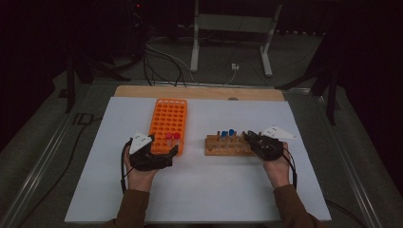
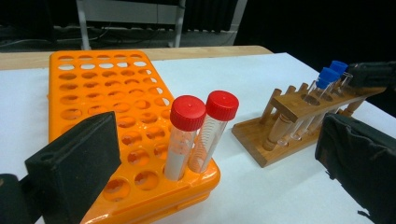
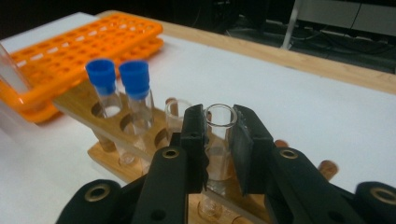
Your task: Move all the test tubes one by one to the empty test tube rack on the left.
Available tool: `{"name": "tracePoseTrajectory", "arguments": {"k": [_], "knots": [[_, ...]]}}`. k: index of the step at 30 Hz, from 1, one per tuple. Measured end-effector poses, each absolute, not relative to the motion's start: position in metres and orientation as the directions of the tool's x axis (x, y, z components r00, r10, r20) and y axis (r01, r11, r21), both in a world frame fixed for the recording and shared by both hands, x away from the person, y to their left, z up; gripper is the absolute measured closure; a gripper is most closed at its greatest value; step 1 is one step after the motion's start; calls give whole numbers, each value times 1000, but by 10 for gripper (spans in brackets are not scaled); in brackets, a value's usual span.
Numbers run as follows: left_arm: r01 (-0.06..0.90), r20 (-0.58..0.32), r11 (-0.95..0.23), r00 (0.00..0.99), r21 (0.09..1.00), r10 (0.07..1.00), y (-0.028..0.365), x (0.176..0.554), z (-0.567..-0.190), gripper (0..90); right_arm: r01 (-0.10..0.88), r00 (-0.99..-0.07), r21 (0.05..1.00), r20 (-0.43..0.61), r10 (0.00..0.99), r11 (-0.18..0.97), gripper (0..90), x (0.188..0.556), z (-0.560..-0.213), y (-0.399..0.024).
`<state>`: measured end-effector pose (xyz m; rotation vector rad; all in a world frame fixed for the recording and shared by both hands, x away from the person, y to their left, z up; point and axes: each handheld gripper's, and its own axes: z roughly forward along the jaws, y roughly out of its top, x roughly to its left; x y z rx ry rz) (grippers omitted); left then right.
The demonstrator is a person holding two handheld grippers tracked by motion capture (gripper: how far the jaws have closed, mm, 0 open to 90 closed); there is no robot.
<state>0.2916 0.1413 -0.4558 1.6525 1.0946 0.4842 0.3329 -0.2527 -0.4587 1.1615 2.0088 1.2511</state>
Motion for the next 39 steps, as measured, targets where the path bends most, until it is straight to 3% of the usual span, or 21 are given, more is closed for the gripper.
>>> {"name": "tracePoseTrajectory", "arguments": {"k": [14,26,39], "knots": [[419,-188,-55,515,906,836,133,291,-457,7,336,-513,937,94,854,99,757,321,-424,-269],[373,-116,-115,541,921,833,116,287,-449,7,301,-570,947,86,817,110,758,306,-401,-258],[329,-87,-166,633,930,769,73,290,-435,8,322,-653,933,98,751,159,757,300,-401,-234]]}}
